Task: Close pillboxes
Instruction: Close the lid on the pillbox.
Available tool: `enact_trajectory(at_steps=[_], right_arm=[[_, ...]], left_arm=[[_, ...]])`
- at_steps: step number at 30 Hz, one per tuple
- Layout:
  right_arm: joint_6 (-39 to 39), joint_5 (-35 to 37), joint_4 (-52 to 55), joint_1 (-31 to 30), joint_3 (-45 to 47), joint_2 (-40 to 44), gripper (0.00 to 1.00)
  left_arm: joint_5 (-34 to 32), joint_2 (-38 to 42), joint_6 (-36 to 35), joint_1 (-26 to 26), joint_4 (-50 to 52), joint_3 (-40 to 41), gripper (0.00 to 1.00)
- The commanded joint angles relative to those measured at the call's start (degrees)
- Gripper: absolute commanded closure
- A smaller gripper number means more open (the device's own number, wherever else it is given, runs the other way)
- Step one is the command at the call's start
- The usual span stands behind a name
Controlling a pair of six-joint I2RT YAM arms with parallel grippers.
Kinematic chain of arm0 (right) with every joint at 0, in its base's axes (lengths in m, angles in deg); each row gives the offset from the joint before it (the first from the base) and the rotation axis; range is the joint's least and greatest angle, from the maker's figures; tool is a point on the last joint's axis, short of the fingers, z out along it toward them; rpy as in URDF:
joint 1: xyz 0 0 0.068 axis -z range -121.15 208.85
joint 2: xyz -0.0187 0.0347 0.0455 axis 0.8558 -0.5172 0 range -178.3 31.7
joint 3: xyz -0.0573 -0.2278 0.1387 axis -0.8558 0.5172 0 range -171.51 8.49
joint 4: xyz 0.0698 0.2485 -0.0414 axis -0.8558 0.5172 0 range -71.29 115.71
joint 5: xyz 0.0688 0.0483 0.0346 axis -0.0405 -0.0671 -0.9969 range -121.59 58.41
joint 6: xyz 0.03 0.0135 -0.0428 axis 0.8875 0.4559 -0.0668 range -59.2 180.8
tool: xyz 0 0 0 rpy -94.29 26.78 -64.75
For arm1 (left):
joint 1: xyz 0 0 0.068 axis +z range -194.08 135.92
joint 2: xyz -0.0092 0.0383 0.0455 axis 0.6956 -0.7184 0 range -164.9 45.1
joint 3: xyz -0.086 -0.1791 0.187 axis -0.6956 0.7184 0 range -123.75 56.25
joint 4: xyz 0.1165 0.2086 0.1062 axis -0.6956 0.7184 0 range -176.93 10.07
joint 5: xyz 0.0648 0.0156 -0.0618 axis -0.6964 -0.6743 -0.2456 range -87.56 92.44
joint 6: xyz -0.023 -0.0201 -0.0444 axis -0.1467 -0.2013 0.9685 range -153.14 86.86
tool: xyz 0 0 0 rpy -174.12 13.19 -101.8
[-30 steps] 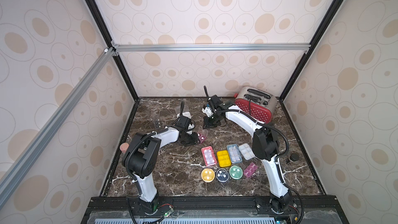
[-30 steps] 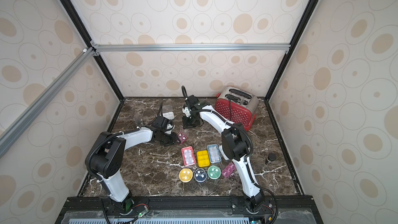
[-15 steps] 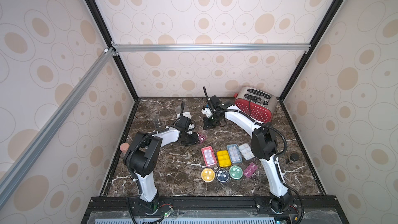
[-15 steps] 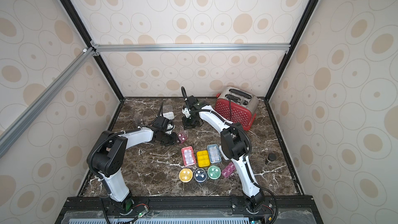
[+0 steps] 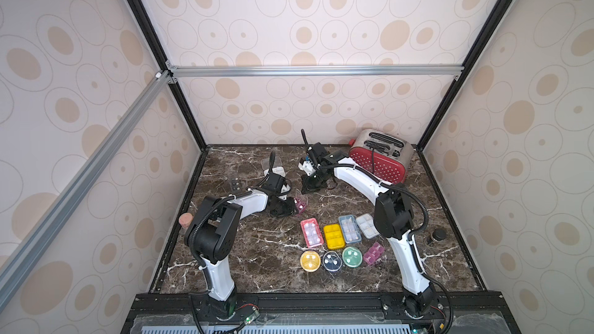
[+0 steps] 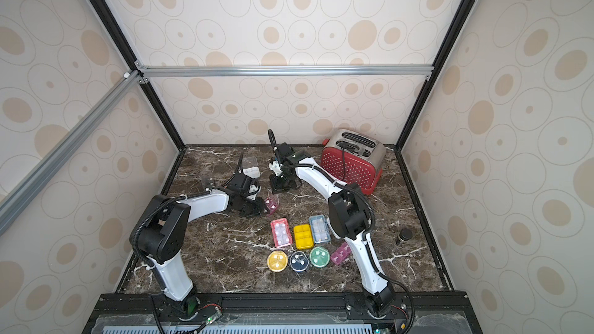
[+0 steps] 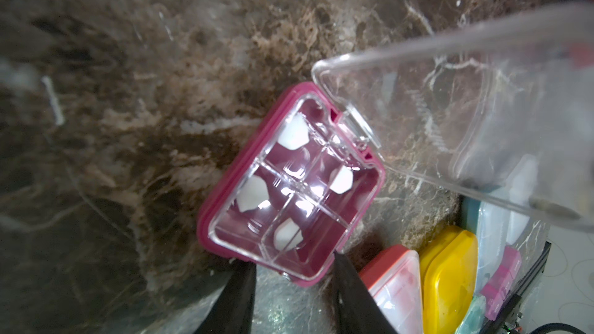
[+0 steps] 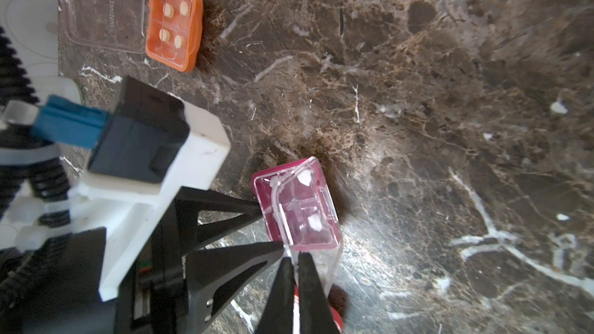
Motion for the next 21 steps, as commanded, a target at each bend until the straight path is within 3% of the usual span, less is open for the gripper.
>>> enact_trajectory(at_steps=[1, 14, 21], right_arm=[[-0.7, -1.1, 1.1, -2.0, -0.9, -1.7, 0.92], [1.1, -1.7, -1.0, -4.1, 1.2, -3.1, 0.92], [2.1, -0.6, -1.2, -4.1, 0.9, -2.8, 0.88]], left_arm=[[0.8, -0.2, 0.3, 0.1, -0.9, -2.3, 0.60], [0.7, 2.3, 0.5, 0.1, -1.0, -0.8, 0.60], [-0.3, 9.2, -0.5, 0.1, 2.5, 2.8, 0.57]])
